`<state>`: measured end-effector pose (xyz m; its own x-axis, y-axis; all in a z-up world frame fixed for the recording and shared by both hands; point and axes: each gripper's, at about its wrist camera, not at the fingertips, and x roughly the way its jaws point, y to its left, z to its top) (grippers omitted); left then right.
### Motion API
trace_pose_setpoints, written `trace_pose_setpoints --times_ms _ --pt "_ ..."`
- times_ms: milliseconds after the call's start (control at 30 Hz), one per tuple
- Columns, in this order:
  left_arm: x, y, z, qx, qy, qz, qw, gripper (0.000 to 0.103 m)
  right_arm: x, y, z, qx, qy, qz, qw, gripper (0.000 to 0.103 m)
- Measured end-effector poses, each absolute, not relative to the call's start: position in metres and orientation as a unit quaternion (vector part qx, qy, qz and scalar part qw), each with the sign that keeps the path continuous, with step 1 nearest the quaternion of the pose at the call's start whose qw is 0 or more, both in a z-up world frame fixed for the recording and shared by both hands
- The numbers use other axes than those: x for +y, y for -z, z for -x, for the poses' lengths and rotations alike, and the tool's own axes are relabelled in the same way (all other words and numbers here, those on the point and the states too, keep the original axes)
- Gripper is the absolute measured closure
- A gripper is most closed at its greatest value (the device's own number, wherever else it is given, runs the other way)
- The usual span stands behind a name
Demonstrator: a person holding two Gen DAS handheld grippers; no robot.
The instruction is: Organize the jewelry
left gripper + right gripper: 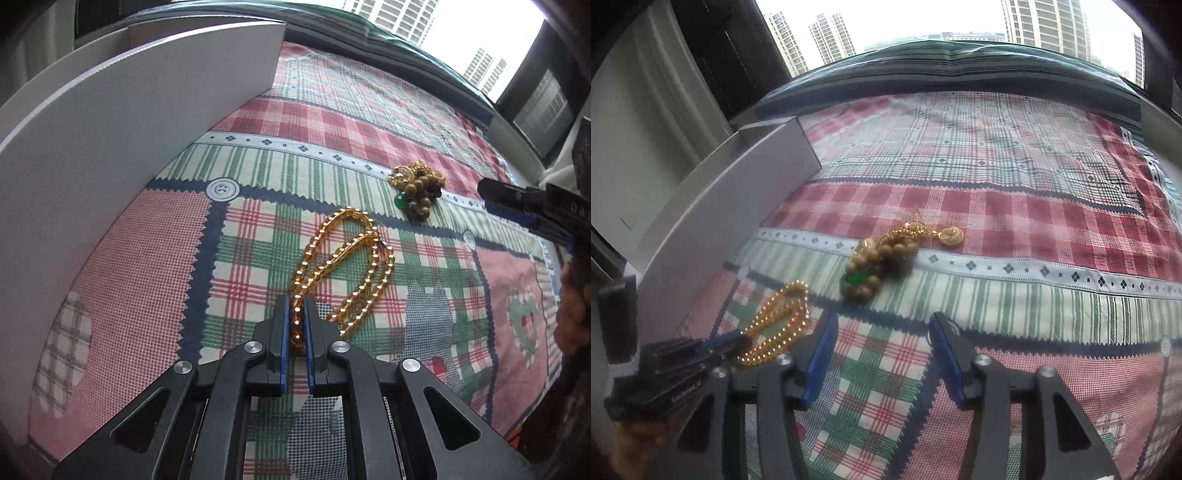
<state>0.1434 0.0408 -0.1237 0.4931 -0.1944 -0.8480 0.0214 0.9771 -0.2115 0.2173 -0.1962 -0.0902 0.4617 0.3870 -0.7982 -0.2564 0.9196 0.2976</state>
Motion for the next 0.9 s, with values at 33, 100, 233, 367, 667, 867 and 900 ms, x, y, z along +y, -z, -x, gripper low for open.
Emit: trace_pose_setpoints --times_ms 33,100,233,367,667,867,900 --pt "0.044 0.124 -0.142 0.5 0.063 0.088 0.859 0.097 -0.201 0.091 -0.232 0.49 -0.186 -0.093 0.847 0.051" --pt "0.046 0.124 -0.14 0.499 0.063 0.089 0.86 0.097 -0.206 0.098 -0.264 0.52 -0.176 -0.131 0.825 0.051" --pt "0.042 0.124 -0.138 0.494 0.06 0.08 0.864 0.097 -0.203 0.123 -0.313 0.573 -0.149 -0.178 0.786 0.057" --pt "0.04 0.124 -0.136 0.49 0.061 0.068 0.867 0.097 -0.19 0.136 -0.337 0.593 -0.114 -0.177 0.778 0.058" --pt "0.047 0.125 -0.138 0.496 0.069 0.09 0.861 0.096 -0.174 0.119 -0.335 0.53 -0.125 -0.147 0.825 0.083" --pt "0.045 0.125 -0.14 0.502 0.064 0.087 0.858 0.096 -0.196 0.061 -0.295 0.461 -0.168 -0.16 0.856 0.085" --pt "0.045 0.124 -0.14 0.503 0.065 0.09 0.857 0.096 -0.2 0.052 -0.286 0.455 -0.176 -0.16 0.858 0.098"
